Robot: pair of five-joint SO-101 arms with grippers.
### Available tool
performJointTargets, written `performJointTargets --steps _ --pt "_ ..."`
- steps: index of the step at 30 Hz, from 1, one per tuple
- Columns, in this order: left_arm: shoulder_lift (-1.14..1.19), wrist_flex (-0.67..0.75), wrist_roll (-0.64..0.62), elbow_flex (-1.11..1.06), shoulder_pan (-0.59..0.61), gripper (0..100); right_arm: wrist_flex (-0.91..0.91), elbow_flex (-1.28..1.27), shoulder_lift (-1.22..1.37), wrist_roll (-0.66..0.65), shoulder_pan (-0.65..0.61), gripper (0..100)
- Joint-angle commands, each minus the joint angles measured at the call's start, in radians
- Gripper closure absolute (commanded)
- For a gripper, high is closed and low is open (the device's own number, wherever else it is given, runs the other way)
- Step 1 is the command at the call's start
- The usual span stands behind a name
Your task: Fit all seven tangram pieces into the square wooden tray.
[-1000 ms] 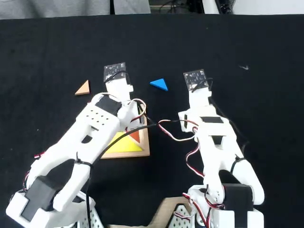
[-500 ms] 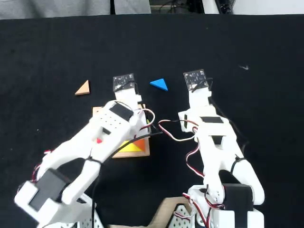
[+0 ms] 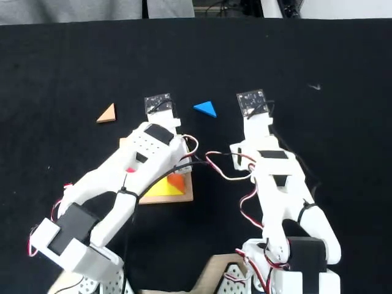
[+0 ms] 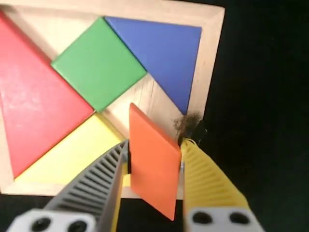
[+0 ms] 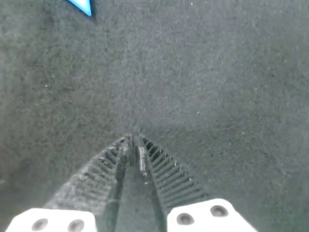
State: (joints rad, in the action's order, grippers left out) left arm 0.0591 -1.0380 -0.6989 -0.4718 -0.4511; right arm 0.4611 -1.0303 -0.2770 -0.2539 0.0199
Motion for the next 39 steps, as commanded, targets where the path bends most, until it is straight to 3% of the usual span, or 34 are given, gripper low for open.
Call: performJointTargets --steps 1,12,21,39 --pt "-0.006 -0.009 0.015 0.058 0.005 82 -0.021 0.056 0.001 -0.012 0.003 98.7" --pt "-0.011 -0.009 0.009 0.058 0.012 78 -0.021 0.056 0.001 -0.012 0.003 98.7" --pt "0.032 -0.009 0.089 0.077 0.117 78 -0.021 0.056 0.001 -0.012 0.003 98.7" --pt "0.149 -0.009 0.092 0.213 0.059 78 -0.021 0.056 0.001 -0.012 0.003 98.7"
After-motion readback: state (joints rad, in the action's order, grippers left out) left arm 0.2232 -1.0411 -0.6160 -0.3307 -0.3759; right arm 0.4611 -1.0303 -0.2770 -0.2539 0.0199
